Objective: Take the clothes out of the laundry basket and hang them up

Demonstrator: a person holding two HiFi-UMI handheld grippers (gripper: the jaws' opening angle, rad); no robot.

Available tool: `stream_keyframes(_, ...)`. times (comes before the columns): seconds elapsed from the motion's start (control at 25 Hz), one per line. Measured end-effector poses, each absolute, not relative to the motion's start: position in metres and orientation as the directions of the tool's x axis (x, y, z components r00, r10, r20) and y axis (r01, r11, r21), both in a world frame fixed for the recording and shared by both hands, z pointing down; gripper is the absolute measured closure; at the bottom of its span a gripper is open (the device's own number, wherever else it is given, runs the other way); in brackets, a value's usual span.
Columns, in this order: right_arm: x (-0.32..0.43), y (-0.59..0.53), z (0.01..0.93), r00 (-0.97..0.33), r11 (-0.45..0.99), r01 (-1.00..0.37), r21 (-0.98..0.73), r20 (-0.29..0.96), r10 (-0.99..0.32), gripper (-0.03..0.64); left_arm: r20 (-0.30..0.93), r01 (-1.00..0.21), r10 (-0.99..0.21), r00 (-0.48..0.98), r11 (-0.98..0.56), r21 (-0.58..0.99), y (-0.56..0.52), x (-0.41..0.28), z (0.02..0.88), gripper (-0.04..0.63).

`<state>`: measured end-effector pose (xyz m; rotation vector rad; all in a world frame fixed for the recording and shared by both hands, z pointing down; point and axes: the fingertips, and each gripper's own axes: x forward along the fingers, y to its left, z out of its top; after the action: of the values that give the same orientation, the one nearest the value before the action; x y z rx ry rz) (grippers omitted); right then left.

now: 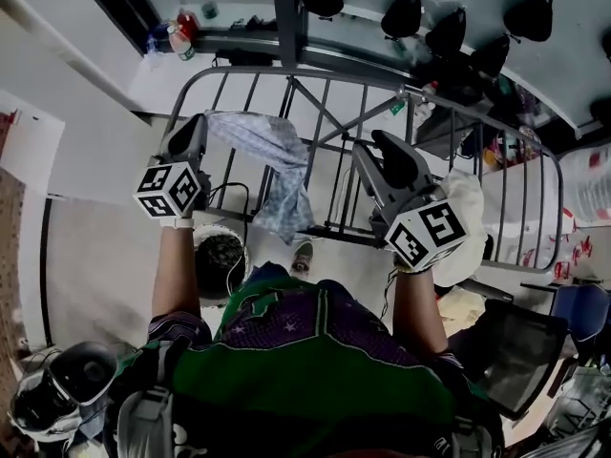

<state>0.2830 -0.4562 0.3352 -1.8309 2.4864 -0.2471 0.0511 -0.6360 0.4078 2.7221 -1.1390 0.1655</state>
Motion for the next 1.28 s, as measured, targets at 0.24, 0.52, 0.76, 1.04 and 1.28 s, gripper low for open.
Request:
stream_keyframes(0.24, 0.262, -0.452, 0.335, -0.361, 0.348, -0.924, -0.157, 0.057, -0.931, 0.485, 0.122, -0.806, -0.796, 0.593, -0.585, 0.094, -0.633, -0.008, 0.381, 0.575)
stream_keyframes(0.52, 0.250, -0.449, 0.333, -0.386, 0.374, -0.915, -0.154, 0.059, -0.921, 0.485, 0.091, -0.883, -0.879, 0.468, -0.461, 0.088, -0.633, -0.079, 0.368, 0.575)
stream_keyframes(0.76, 0.241, -0.456, 0.337, -0.405, 0.391, -0.908, -0.153, 0.070, -0.912, 0.485, 0.166, -0.910, -0.895, 0.415, -0.408, 0.071, -0.634, -0.101, 0.410, 0.575)
stream_keyframes(1.04, 0.234, -0.465, 0.347, -0.418, 0.401, -0.903, -0.153, 0.094, -0.904, 0.485, 0.282, -0.931, -0.888, 0.363, -0.357, 0.075, -0.645, -0.114, 0.481, 0.575)
stream_keyframes(1.28, 0.231, -0.473, 0.355, -0.420, 0.402, -0.903, -0.149, 0.118, -0.900, 0.485, 0.361, -0.943, -0.874, 0.326, -0.330, 0.055, -0.645, -0.115, 0.528, 0.571)
